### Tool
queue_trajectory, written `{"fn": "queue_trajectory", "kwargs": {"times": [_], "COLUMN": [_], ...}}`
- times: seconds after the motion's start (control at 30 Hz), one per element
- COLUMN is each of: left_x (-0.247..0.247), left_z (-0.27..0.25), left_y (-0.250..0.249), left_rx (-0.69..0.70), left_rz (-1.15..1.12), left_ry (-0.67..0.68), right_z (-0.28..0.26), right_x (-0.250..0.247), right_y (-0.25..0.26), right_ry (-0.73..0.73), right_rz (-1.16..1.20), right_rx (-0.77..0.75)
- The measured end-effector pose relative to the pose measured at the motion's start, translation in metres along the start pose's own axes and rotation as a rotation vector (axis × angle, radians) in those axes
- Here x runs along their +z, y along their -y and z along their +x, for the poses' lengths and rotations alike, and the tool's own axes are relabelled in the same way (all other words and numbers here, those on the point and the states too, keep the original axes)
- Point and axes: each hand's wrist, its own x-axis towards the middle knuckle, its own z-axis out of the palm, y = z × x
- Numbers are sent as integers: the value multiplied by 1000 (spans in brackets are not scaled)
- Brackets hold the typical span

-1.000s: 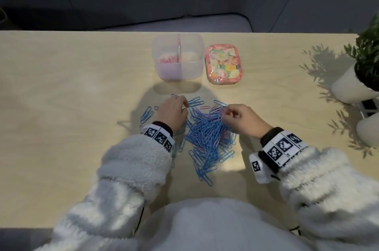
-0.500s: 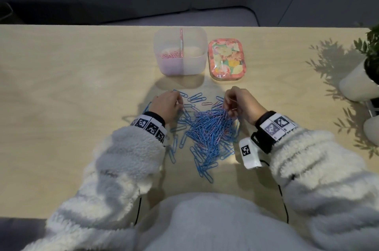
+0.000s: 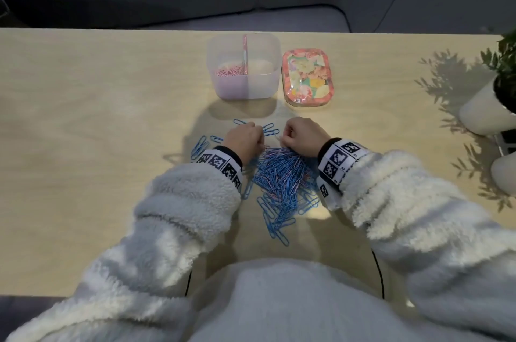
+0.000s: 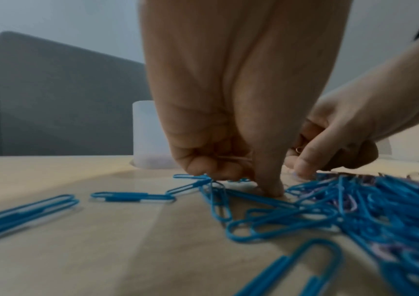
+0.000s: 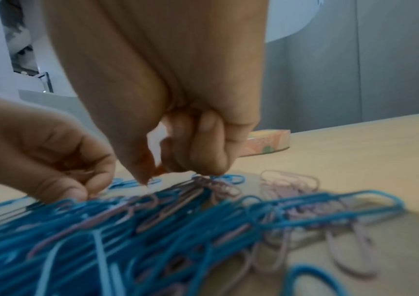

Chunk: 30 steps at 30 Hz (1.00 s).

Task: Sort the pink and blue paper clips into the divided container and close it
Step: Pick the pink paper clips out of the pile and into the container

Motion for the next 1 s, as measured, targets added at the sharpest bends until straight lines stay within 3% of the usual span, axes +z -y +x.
{"fn": "queue_trajectory", "kwargs": {"times": [0.07, 0.23, 0.33, 0.4, 0.5, 0.6, 0.67, 0.77, 0.83, 0.93, 1.0], "left_x": [1, -4, -6, -7, -10, -3, 3, 8, 8, 9, 6], "left_z": [-2, -8, -6, -3, 1, 2, -1, -4, -5, -6, -7], "left_y": [4, 9, 3, -3, -11, -13, -11, -9, -8, -5, -1], "left_rx": [-22, -135, -192, -254, -320, -210, -131, -55, -41, -37, -30], "left_rz": [-79, -493, -805, -983, -1149, -900, -657, -383, -324, -304, -334], "left_ry": [-10, -92, 17, 90, 124, 82, 39, 6, -26, -36, -63], "right_z": [-7, -36, -47, -50, -56, -59, -60, -61, -63, -66, -69], "right_x": [-9, -25, -26, -25, -17, -10, -8, -6, -3, 1, -2], "right_y": [-4, -26, -30, -31, -29, -20, -16, -17, -20, -31, -37], "right_ry": [-17, -2, 57, 89, 29, 5, -18, -8, 21, 4, -16], "right_rz": [210, 1057, 1263, 1172, 521, -100, -267, -282, -221, 97, 430], "right_rx": [-4, 138, 233, 227, -27, -179, -202, -182, -183, -171, -82]}}
